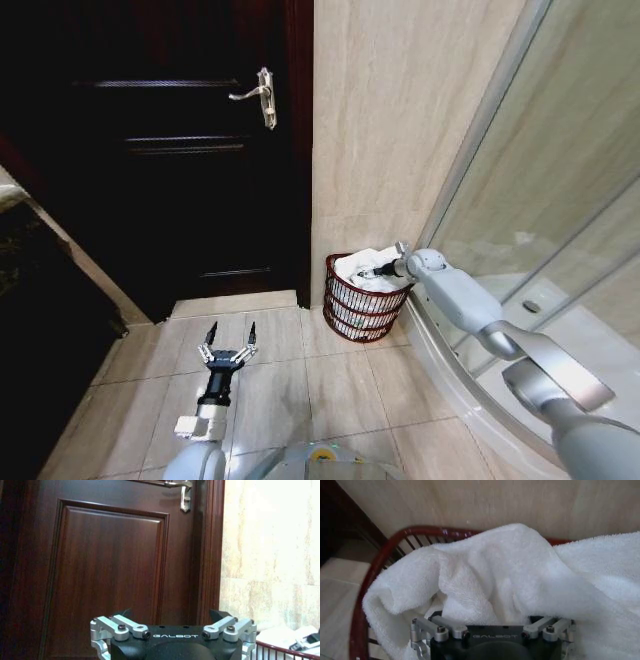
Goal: Discard the used towel into the hamper.
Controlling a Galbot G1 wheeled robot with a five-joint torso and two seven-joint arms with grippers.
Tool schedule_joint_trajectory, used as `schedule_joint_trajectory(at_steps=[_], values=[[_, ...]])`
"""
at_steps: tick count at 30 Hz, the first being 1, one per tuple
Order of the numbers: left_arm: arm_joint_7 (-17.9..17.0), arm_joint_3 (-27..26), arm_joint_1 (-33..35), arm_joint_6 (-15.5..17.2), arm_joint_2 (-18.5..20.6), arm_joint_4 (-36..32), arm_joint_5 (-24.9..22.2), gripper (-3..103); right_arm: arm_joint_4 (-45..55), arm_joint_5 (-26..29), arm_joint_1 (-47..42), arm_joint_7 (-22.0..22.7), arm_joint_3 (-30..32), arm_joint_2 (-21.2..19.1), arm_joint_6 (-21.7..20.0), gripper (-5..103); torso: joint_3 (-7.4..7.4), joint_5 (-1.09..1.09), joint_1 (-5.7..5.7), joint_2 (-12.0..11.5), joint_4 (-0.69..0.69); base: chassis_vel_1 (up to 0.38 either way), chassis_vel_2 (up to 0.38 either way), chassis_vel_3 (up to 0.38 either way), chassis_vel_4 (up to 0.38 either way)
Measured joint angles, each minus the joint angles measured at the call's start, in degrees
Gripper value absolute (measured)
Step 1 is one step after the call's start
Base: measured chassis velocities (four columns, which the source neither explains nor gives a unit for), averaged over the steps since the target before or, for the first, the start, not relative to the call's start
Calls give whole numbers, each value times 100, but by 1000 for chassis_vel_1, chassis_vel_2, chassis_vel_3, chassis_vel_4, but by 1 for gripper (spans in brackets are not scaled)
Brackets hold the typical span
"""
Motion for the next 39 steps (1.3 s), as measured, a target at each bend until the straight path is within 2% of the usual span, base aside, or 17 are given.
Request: schedule_joint_trajectory(at_steps=[6,20,30,34,39], values=[[-23,-59,107,-41,-7,-86,-64,100,-348,-402,-68,-125,105,233,9,100,0,0,0,0,0,0,0,0,0],[-135,-154,194,-109,-70,-225,-73,100,-753,-584,-248,-74,296,470,25,100,-1,-1,-1,1,0,0,0,0,0],[-146,-210,262,-166,-96,-277,-97,100,-962,-950,-386,51,682,772,104,100,-1,-2,-1,1,1,0,0,0,0],[-146,-273,266,-170,-73,-298,-158,100,-862,-949,-430,127,823,746,104,100,1,1,0,1,1,0,0,0,0],[-149,-294,240,-188,-56,-309,-215,100,-171,-602,-589,566,965,455,31,100,3,4,1,0,1,0,0,0,0]])
